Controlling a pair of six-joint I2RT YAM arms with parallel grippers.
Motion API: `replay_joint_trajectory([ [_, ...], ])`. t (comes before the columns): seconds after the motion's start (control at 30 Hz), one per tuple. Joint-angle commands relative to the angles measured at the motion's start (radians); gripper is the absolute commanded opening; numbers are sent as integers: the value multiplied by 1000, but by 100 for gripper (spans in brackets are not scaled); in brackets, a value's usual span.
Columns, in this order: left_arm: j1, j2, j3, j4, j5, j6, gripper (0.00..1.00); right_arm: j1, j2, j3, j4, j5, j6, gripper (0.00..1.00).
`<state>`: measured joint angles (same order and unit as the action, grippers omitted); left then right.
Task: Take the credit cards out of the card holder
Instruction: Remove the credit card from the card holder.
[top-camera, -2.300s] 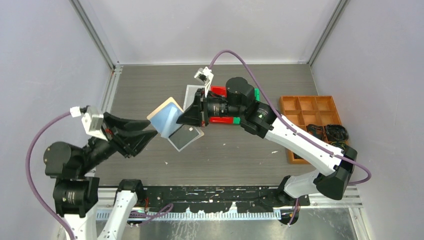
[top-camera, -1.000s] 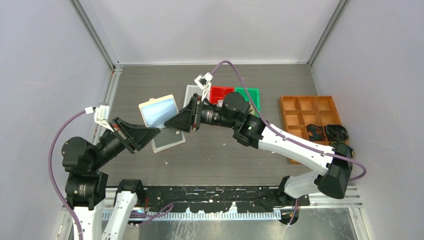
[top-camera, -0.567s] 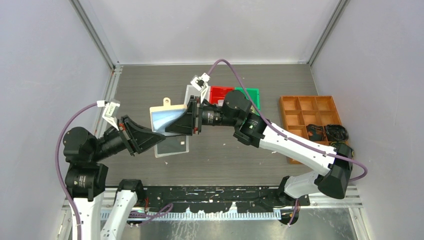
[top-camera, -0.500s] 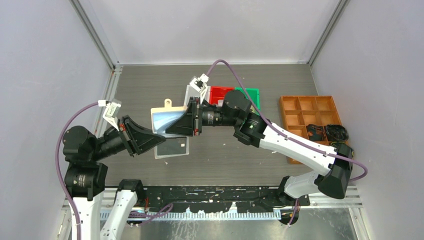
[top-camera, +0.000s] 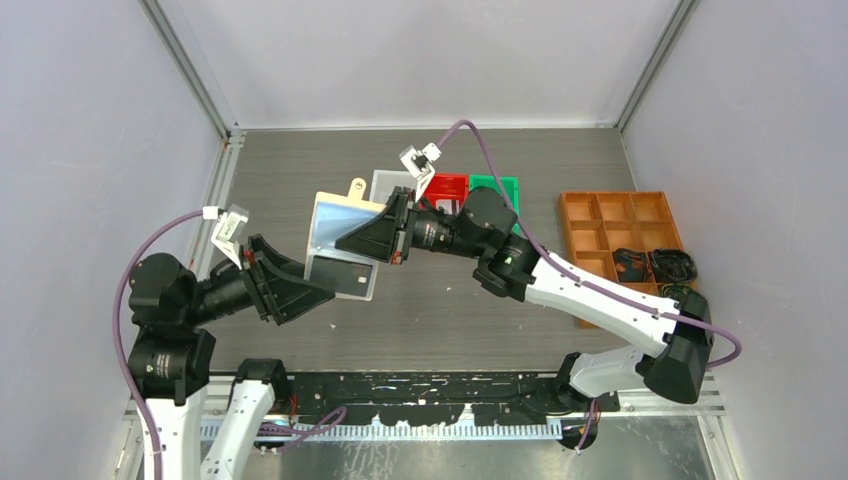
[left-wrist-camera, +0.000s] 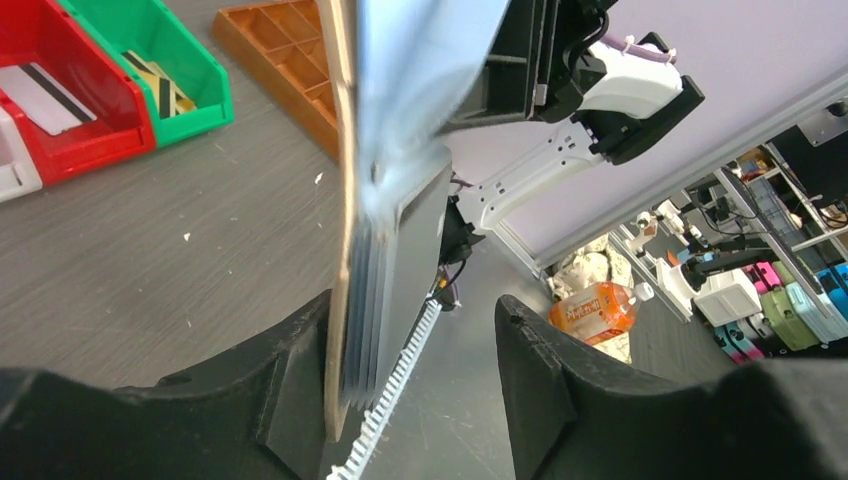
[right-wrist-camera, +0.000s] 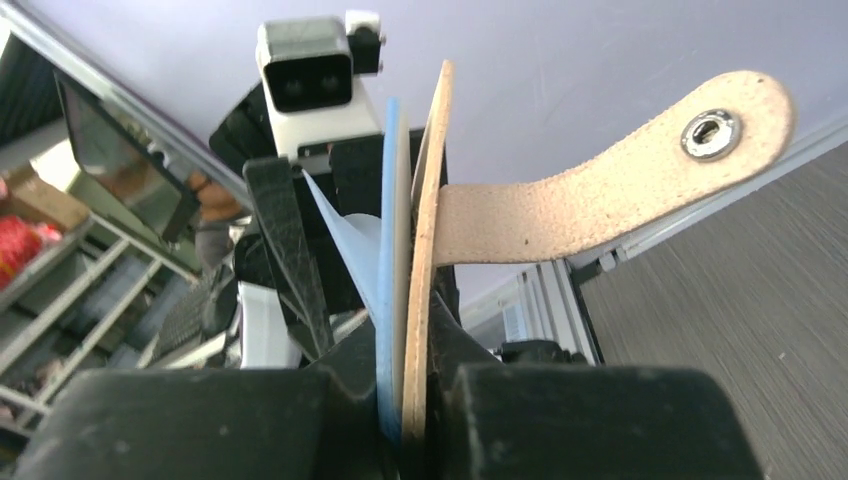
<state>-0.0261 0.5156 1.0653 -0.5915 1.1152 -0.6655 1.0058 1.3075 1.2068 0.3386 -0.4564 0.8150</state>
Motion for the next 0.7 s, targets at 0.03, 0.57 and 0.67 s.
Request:
replay_joint_trajectory([
  [0.03,2,-40,-47,40,-27,-66,56,1,-15,-108,396,202,162,1],
  [0.57,2,-23,-44,82,-269,-97,19,68,6,-218,559,331,136,14],
  [0.67,2,-17,-37,58,-293,-45,11,54,-50,-220,440,284,91,47],
])
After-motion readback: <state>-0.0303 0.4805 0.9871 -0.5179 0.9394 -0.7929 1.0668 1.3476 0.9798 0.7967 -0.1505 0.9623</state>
